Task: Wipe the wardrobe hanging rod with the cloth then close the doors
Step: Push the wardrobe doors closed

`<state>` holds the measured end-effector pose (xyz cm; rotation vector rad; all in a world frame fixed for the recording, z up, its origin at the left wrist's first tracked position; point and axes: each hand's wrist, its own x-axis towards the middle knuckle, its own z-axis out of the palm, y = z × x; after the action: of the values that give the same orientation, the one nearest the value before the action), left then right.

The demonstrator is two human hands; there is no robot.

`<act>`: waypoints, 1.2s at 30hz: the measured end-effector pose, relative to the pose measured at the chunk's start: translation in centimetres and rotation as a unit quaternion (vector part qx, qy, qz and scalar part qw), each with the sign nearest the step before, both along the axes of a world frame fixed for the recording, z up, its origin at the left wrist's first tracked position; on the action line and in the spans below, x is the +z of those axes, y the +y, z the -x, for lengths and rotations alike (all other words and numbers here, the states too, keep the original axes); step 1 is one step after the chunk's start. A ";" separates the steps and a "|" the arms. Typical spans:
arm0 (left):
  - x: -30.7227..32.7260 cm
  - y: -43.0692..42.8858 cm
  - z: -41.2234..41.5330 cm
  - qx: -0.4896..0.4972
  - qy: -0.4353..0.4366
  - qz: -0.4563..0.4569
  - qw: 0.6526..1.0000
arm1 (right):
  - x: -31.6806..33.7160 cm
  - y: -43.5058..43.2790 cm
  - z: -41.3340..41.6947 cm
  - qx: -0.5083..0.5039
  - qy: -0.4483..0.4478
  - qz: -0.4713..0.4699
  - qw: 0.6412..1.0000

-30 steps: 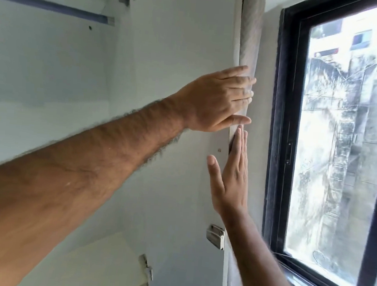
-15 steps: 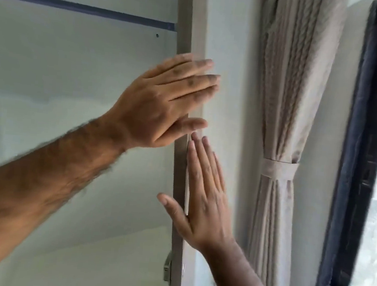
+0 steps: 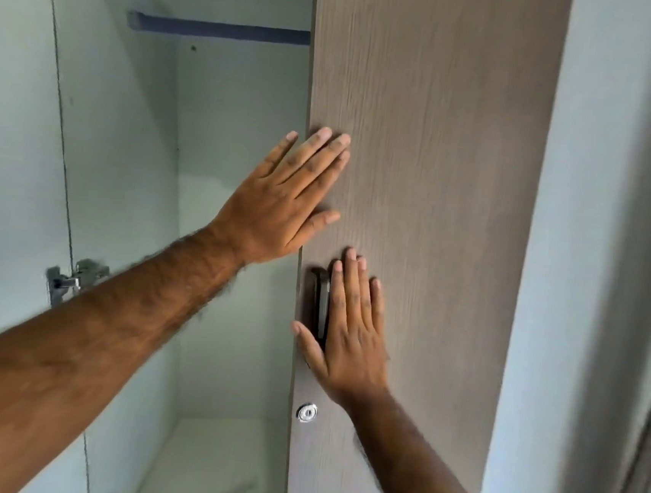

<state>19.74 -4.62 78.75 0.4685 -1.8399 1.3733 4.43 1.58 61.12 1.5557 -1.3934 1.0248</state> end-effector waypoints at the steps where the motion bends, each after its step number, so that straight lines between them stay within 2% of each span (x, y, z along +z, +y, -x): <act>1: -0.1 -1.2 0.1 0.002 0.006 -0.005 1.000 | 0.0 -1.2 0.1 -0.014 0.007 -0.001 1.000; 13: -0.6 -9.7 1.9 0.018 0.020 -0.063 0.998 | -0.5 -9.0 0.9 -0.100 0.023 -0.012 0.995; 16: -0.7 -10.2 2.0 0.010 0.025 -0.074 0.997 | -0.6 -9.2 0.9 -0.101 0.023 -0.005 0.995; 24: -0.7 -7.5 1.5 0.051 0.024 -0.105 0.993 | 0.9 -5.9 0.9 -0.081 0.031 -0.070 0.994; 26: -0.7 -5.9 0.5 0.053 0.073 -0.134 0.987 | 1.9 -4.3 0.9 -0.027 -0.012 -0.067 0.997; 29: -1.5 -3.6 -3.1 0.024 0.203 -0.189 0.960 | 4.7 -2.0 -0.2 0.036 -0.040 -0.043 0.998; 32: -4.3 -0.5 -8.7 -0.004 0.305 -0.214 0.928 | 8.4 -0.3 -4.1 0.107 0.015 -0.011 0.994; 36: -8.1 5.6 -16.5 -0.076 0.375 -0.215 0.899 | 13.0 0.3 -12.9 0.202 0.140 0.028 0.969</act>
<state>36.23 0.96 70.64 0.9119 -1.4588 0.5311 17.28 1.89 74.13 1.9053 -0.8660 1.0161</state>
